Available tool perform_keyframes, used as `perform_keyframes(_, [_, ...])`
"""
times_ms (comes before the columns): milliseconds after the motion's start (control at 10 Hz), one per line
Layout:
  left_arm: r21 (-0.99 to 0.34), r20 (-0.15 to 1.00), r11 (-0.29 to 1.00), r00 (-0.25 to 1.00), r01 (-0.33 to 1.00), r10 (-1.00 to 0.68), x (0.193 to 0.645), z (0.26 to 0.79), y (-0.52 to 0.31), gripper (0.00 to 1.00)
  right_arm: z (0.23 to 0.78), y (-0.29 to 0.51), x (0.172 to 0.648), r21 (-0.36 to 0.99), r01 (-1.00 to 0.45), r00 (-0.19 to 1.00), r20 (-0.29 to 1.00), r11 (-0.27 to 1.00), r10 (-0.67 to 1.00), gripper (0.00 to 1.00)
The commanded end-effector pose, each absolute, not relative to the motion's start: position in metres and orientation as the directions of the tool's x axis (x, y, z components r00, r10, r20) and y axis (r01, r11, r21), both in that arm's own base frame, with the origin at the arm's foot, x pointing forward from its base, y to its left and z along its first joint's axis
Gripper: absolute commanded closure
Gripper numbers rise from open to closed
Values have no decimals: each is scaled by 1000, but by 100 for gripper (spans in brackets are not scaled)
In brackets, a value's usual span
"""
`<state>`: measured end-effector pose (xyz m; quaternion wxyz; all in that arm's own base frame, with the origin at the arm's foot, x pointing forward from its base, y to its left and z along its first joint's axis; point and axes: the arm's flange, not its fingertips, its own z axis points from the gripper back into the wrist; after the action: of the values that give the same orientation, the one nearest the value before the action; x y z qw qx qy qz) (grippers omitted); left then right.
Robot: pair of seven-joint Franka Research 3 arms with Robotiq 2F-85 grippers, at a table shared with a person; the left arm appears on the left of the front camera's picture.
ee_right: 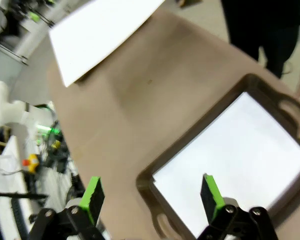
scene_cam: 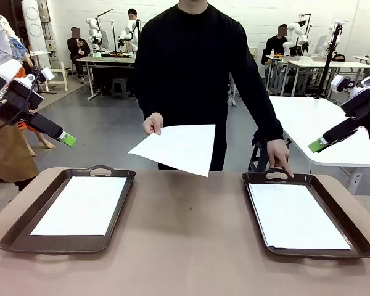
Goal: Sort the A4 documents.
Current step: Receive the A4 Paper.
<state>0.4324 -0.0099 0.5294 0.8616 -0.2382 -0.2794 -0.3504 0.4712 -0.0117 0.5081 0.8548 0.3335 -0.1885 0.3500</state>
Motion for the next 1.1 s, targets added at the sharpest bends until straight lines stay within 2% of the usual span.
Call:
perform_keyframes(0, [-211,649,638,595,740,-475,432,529,-10,0,483,1,487,648,-585,810,497,488,311,0])
perform_keyframes(200, [-211,649,638,595,740,-475,432,529,-10,0,451,16,496,782,-439,898,396,442,192,0])
perform_keyframes(500, [-211,649,638,595,740,-475,432,529,-10,0,415,51,520,896,-250,966,253,366,41,0])
perform_keyframes(1000, [-211,649,638,595,740,-475,432,529,-10,0,406,116,553,955,-226,974,224,195,32,0])
